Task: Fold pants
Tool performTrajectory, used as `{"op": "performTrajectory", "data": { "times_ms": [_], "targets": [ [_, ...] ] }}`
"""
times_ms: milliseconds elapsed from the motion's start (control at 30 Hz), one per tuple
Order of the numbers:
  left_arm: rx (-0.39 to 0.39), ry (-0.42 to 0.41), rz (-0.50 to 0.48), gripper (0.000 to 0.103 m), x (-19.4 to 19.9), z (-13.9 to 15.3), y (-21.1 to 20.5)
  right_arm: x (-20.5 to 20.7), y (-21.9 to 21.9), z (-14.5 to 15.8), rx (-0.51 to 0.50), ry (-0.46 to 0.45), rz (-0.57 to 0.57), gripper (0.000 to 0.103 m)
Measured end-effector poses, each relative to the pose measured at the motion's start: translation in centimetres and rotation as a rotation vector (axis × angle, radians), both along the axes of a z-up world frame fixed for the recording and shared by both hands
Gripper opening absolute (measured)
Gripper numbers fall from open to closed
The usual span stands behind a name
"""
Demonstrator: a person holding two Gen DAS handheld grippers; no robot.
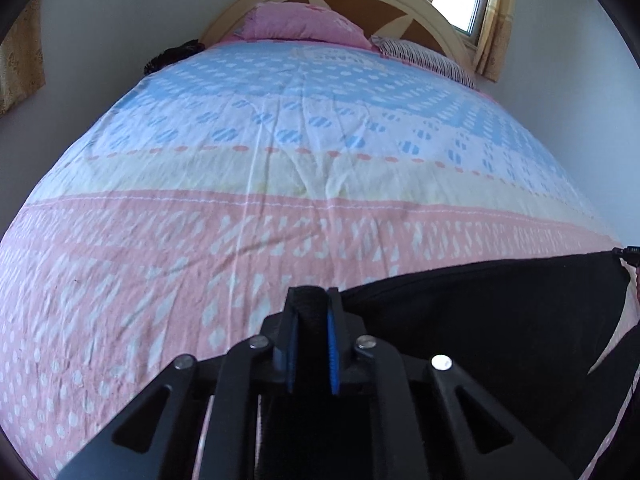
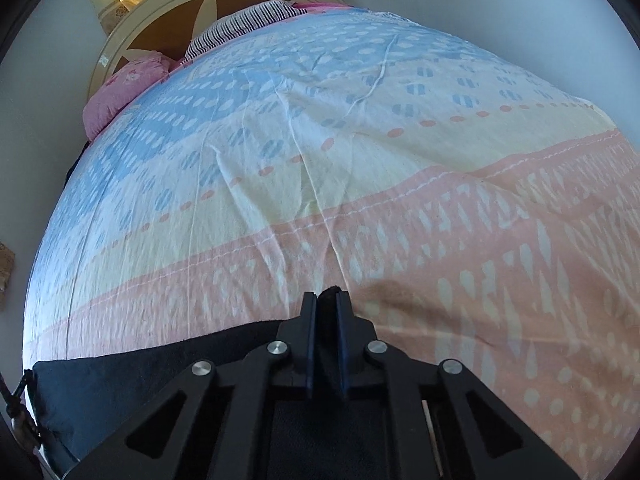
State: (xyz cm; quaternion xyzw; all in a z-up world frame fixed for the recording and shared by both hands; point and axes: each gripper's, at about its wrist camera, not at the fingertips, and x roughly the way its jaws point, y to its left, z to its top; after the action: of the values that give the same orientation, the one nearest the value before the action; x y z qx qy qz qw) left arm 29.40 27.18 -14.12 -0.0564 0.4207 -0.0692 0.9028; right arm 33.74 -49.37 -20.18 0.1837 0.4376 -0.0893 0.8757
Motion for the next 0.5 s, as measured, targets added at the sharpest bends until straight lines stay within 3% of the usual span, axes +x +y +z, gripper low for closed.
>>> {"op": "performTrajectory", "data": {
  "times_ms": [200, 500],
  "targets": [
    [0.019, -0.083, -0.027, 0.011, -2.2, 2.5, -0.5, -5.0, 1.3, 4.1, -0.028, -0.127, 0.034, 0.008],
    [-0.077, -0.242, -0.046, 0.011, -6.7, 6.0, 0.8, -15.6, 1.7, 8.3, 0.025, -0.308, 0.034, 0.008]
  ]
}}
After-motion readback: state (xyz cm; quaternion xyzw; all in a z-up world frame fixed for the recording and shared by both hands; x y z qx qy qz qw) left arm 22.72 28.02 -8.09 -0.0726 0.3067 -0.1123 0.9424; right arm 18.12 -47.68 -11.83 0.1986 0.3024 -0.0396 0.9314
